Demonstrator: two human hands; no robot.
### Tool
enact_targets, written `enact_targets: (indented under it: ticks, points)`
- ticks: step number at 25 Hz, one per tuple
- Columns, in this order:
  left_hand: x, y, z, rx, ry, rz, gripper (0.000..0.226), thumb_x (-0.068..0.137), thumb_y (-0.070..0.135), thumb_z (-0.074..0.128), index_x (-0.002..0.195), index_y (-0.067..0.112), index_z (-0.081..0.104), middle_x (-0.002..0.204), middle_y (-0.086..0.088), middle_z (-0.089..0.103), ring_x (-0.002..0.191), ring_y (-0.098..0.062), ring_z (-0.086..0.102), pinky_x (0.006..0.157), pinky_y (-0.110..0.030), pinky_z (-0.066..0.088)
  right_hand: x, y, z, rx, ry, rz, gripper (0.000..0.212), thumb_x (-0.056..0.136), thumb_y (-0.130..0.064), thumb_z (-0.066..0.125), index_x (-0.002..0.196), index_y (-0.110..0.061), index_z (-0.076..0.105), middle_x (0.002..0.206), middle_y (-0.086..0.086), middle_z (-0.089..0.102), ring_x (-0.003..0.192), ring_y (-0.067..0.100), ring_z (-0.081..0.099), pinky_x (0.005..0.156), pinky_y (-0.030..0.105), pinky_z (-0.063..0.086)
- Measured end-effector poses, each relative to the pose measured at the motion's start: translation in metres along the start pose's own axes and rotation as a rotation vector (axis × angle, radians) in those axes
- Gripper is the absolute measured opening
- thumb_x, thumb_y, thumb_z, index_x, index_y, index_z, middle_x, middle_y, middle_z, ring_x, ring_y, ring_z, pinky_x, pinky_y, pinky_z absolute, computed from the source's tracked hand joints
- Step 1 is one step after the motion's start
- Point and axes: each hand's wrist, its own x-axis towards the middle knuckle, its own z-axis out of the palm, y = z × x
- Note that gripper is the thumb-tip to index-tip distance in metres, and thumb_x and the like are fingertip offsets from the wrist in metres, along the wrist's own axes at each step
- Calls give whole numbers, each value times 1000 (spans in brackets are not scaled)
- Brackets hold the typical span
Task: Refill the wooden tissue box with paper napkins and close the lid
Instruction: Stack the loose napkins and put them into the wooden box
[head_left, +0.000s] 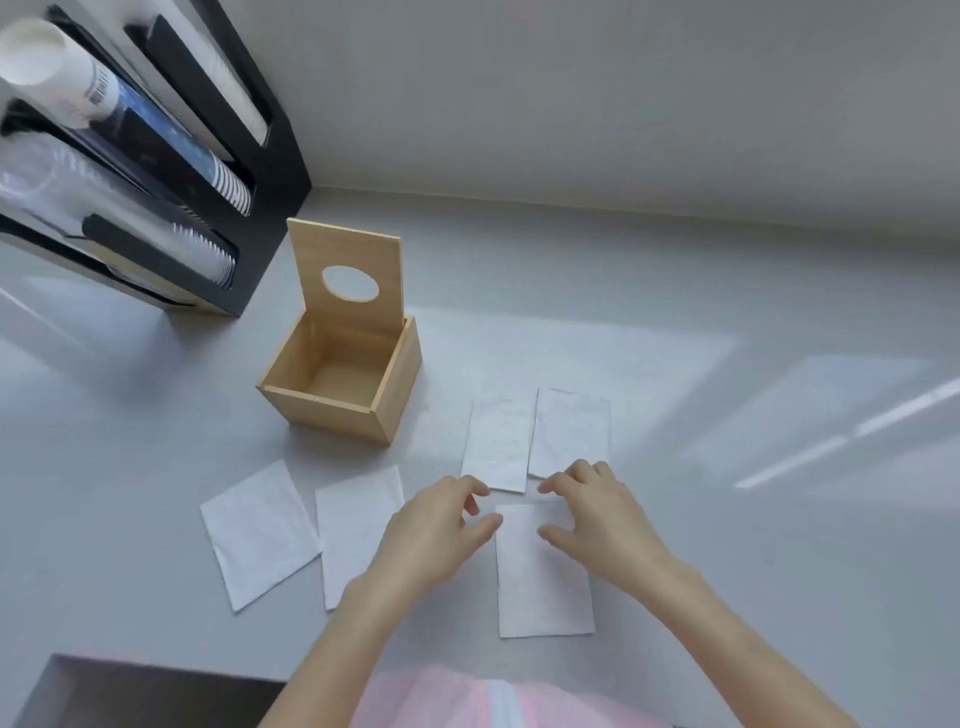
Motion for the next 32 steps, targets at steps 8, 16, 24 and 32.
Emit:
enact_targets:
  ticks: [8,16,24,32]
  points:
    - [2,-6,20,72,0,-1,35,90,37,48,123,24,50,113,4,56,105,-14,55,84,-28,43,6,0,10,-59,-5,35,31,86,-23,54,115,-16,50,121,2,49,116,23,39,90,30,34]
    - [-1,-3,23,-145,22,24,30,90,37,50,109,16,60,98,3,62,87,-12,59,77,-24,44,-4,-5,1,498,-6,-5,8,86,-20,57,80,-23,53,87,-9,57,85,10,58,71,20,46]
    - [-2,6,15,-791,-41,-64,24,94,22,49,95,7,68,89,-3,66,83,-14,61,76,-23,46,-5,-5,-16,858,19,39,8,87,-21,59,80,-25,58,86,-9,62,73,5,57,68,18,43]
    - [-6,5,15,-888,36,-154,23,96,16,44,95,16,67,88,5,70,82,-9,65,82,-26,51,23,26,-21,667,334,389,34,89,-29,56,116,-10,55,117,7,56,102,20,53,85,30,42]
